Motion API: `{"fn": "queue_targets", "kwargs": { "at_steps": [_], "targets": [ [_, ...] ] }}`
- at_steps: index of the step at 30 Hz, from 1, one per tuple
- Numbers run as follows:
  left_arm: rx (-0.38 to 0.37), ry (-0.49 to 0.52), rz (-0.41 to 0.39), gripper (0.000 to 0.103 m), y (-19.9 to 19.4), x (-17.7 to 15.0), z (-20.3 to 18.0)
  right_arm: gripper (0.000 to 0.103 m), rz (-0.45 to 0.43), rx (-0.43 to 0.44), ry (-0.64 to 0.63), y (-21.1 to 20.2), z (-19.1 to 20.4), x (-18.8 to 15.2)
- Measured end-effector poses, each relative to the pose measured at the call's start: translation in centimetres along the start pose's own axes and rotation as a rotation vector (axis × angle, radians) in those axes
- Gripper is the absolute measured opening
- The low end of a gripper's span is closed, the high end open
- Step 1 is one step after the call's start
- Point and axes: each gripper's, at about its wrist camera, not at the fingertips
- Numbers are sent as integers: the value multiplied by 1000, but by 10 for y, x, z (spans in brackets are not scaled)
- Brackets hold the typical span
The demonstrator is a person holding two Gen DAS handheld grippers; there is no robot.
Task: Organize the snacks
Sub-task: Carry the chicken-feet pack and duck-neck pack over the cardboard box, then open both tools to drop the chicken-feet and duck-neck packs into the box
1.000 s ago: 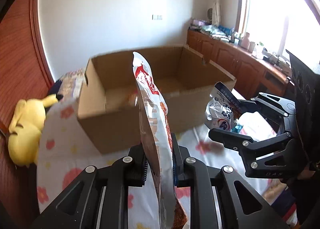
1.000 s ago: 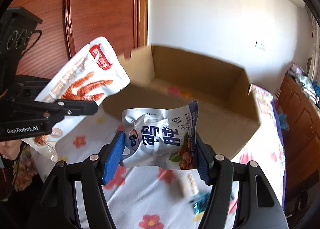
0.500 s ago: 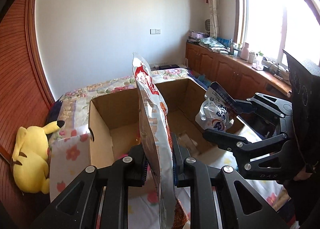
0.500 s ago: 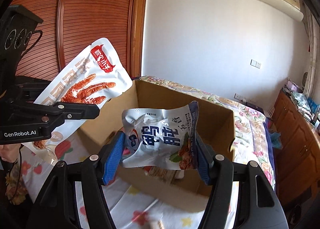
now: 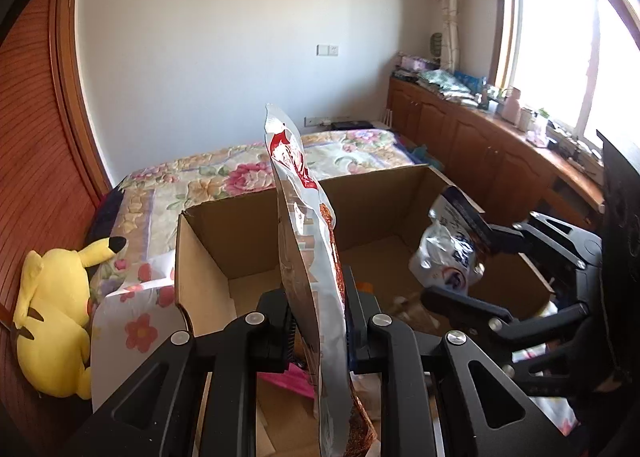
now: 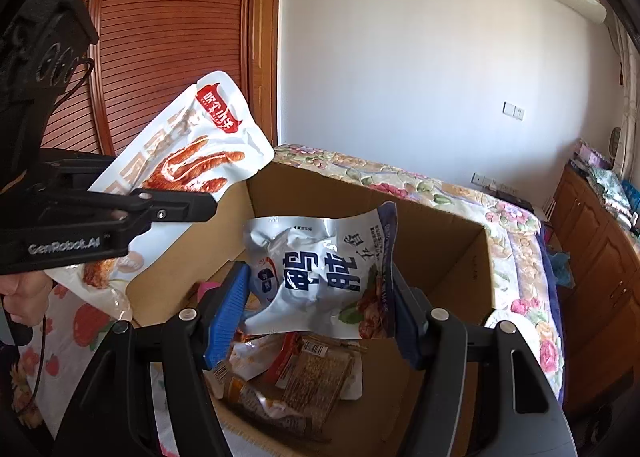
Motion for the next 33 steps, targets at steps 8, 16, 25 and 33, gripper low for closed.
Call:
{"fn": "queue_targets", "kwargs": {
  "at_steps": [8,16,25,33],
  "targets": [
    [13,-17,40,20,15,6,-12,66,25,-3,8,15,-1,-3],
    [24,-18,54,24,18,11,-14,69,47,-2,8,9,7,-9],
    [30,-18,40,26,12,8,-12,74,68,-10,35,12,5,-17],
    [34,-5,15,27,0,5,-15,75,49,-1,43,-3,7,-20]
  ]
}}
Point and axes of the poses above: each gripper's, at about its wrist camera, not at the fingertips, and y roughly the way its jaws point, z to its left, x to its top, and after that the axes turned 4 degrees about y, right-handed
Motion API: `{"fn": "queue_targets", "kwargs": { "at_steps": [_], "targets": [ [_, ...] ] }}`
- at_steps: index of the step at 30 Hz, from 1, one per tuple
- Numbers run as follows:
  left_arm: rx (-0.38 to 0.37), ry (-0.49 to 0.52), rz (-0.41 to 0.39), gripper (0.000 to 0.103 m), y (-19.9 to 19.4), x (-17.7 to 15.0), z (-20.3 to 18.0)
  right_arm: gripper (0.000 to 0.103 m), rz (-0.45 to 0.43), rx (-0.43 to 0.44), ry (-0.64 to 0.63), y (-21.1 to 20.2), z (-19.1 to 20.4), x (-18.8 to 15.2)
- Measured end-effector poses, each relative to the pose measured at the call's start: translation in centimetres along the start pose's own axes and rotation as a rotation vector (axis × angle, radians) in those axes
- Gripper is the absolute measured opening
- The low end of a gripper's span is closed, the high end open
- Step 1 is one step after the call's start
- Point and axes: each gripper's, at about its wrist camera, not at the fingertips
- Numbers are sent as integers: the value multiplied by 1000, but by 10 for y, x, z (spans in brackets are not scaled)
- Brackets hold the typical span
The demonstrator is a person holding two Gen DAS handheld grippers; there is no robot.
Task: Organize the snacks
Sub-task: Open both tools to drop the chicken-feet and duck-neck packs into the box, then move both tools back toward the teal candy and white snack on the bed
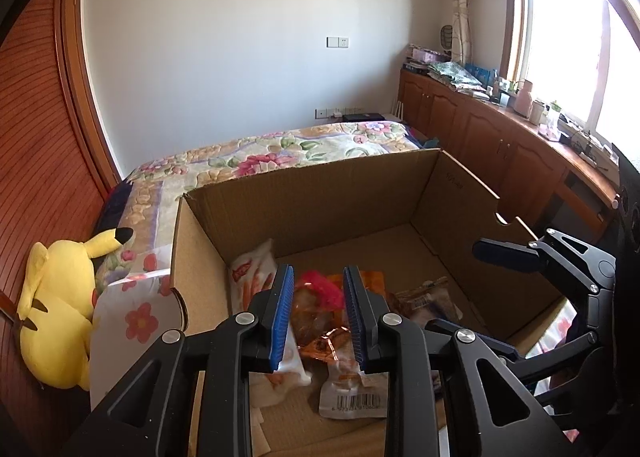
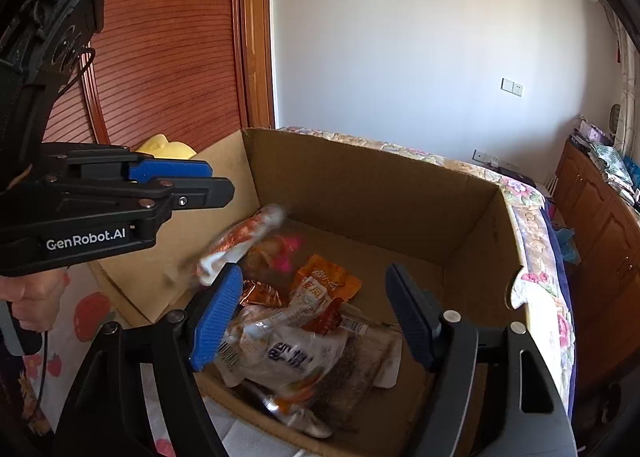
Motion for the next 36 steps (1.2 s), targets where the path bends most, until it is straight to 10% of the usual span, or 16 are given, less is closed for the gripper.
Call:
{"fn": "queue_targets", "kwargs": {
  "at_steps": [18,36],
  "targets": [
    [-84,103,-116,31,-67,-30,-36,75,-139,-67,70,-129,-26,-43],
    [-181,161,-21,32,-24,-84,-56,64,74,-138,239,-100,-78,-138]
  ]
}}
Point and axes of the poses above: each gripper's, at about its wrist camera, not at the fingertips, and y roughly the way its jaws point, z to its left, x to its top, and after that the axes turned 4 degrees about y, right-handed
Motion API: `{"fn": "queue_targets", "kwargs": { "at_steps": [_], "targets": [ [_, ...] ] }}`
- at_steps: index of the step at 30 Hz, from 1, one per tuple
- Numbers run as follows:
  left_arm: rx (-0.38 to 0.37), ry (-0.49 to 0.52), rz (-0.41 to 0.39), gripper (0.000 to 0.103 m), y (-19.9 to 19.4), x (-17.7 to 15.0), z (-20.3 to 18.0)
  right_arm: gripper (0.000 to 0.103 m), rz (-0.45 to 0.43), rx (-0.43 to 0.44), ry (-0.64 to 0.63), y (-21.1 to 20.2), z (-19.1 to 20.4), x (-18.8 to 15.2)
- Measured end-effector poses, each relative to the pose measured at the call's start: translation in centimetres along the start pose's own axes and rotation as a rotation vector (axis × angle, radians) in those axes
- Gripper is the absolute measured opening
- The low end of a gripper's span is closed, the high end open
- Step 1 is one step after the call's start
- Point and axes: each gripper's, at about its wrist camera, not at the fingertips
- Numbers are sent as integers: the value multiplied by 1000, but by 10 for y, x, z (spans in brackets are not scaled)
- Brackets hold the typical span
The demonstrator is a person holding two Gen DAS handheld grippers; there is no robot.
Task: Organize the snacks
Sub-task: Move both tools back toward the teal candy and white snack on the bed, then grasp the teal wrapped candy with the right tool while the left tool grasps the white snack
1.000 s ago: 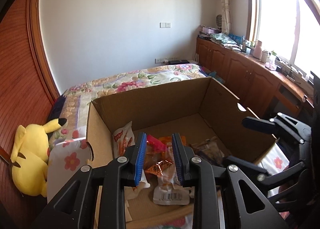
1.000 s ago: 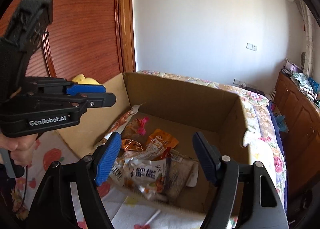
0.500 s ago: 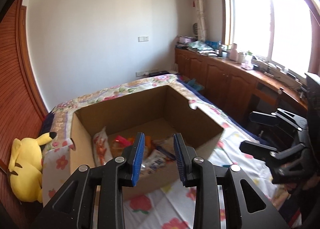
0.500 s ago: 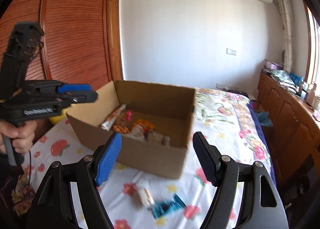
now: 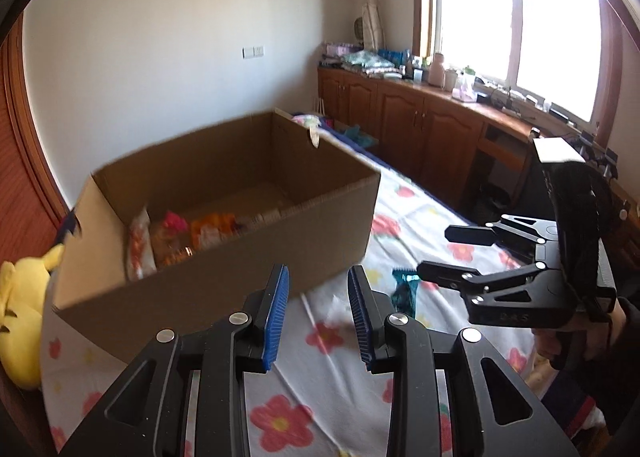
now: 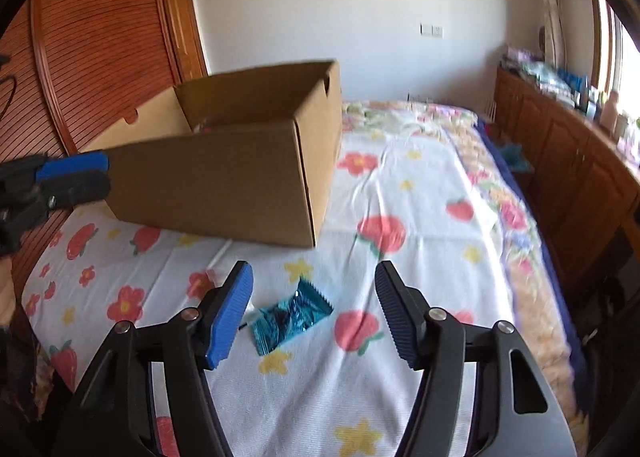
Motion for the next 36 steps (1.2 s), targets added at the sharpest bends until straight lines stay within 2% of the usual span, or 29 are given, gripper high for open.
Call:
{"fn": "queue_targets", "kwargs": {
  "at_steps": [7,12,17,22,23,24,31,36],
  "targets": [
    [-20,-30,74,32,28,-19,0,64,61,-22,40,27,-1,-12],
    [-24,-41,102,32,39,-20,1,61,90,-16,33,35,3,-14],
    [-34,-67,114,32,39,-16,-8,53,131,-25,18,44,6,-19],
    [-28,-86,126,32,50,-13,-6,34,131,-5,2,41,5,-23],
    [-31,-95,130,32,51,-14,-7,34,131,1,-8,40,5,-24],
    [-37,-107,134,32,45,-22,-8,33,131,2,-15,38,5,-25],
    [-77,-190,174,32,67,-20,-12,33,120,13,-18,37,1,-30],
    [-69,-212,192,32,74,-15,-13,33,117,29,-4,39,-2,-31]
  ]
}}
Point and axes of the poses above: each gripper's, at about its wrist camera, not at the fingertips, and y roughly the way its jaws point, z to its left, x to its top, and after that the axes turned 4 degrees about y, right-handed
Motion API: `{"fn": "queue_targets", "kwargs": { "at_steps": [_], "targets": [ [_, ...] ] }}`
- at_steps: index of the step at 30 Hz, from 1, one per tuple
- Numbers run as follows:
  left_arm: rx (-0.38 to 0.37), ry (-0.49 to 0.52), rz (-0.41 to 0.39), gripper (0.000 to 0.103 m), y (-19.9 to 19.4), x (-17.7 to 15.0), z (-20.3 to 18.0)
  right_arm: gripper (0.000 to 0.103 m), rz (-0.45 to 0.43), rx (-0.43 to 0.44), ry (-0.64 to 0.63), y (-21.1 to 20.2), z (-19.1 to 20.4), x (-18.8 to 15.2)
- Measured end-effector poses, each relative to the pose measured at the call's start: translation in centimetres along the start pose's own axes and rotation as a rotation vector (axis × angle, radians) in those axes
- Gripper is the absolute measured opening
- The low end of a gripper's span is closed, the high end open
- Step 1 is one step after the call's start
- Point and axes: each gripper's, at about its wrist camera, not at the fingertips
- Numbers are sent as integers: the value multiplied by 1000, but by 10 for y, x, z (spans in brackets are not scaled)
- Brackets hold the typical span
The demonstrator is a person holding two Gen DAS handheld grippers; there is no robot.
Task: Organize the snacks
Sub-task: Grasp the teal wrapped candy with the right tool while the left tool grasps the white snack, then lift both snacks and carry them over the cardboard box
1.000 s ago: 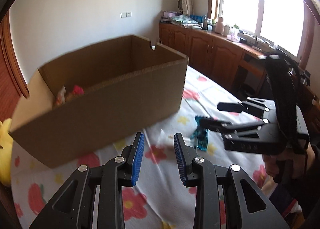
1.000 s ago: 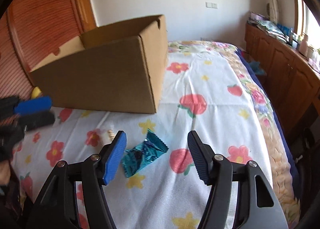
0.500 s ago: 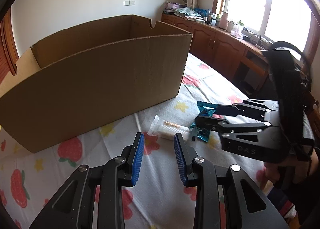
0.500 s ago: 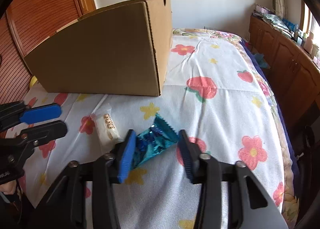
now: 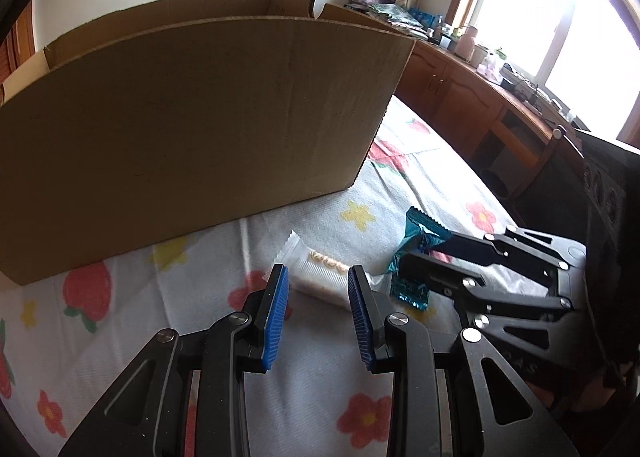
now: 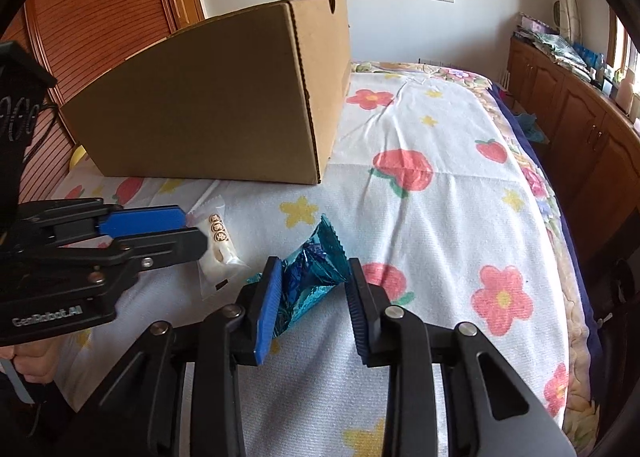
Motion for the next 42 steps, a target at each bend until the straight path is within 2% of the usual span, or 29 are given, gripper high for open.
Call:
{"fn": "queue_targets", "kwargs": {
  "at_steps": [9,19,20,21,26,34,42],
  "targets": [
    [-26,-51,29,41,9,7,-2,33,-16,-16,-21,-1,3,-3],
    [13,-7,15,42,12,6,-16,33,-16,-8,-15,0,2,-4],
    [12,-3,14,41,14,7,-16,33,-16,-8,-17,0,3,-4],
    [18,2,15,36,13,6,-16,33,-16,-9,-20,0,3,-4],
    [60,61,7,23,13,-1,-21,33,-17,1,-10,0,2,-4],
    [41,55,8,23,6,-4,-16,30,-29,6,-15,-2,2,-6],
    [34,50,-11,23,-4,-6,-9,27,-78,-3,-23,-11,2,-8]
  ]
}}
Point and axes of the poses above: each gripper's, at about its wrist camera, not at the fingertips, and y roughly the way its jaws point, z to its left, x to its top, and after that the axes turned 4 degrees about y, right-handed
